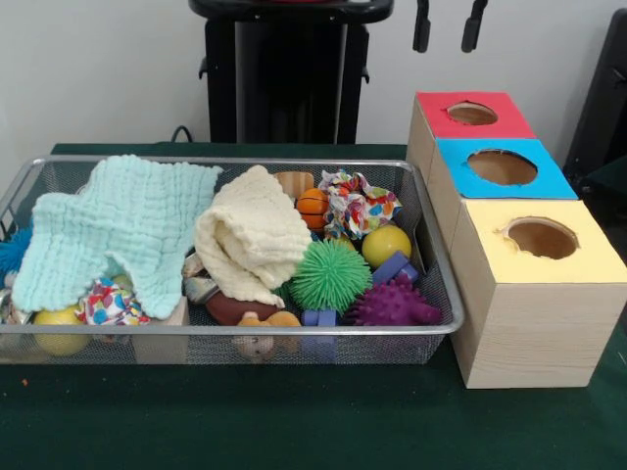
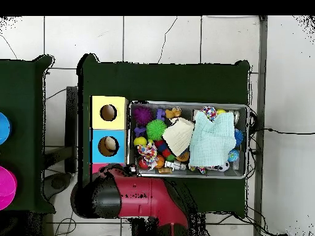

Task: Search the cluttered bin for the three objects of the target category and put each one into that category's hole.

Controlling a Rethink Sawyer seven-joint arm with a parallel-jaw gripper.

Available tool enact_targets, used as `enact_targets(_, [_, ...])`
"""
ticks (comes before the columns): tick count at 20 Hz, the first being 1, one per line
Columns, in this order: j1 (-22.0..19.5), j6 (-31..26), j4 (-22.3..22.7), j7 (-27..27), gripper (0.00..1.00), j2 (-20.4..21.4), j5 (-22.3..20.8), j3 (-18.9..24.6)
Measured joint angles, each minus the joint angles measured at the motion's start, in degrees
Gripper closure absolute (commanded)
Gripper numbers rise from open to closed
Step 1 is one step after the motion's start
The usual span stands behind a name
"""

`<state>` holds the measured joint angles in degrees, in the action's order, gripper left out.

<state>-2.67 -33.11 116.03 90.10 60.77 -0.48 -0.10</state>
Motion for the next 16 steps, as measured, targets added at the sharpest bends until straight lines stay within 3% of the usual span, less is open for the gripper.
enact_targets(7, [-0.6,-3.6,-5.3,0.0,0.00,-2.3,-0.2,0.0])
enact_targets(16, [-1.9,-5.4,-14.0,0.0,0.00,-7.1,-3.7,0.0])
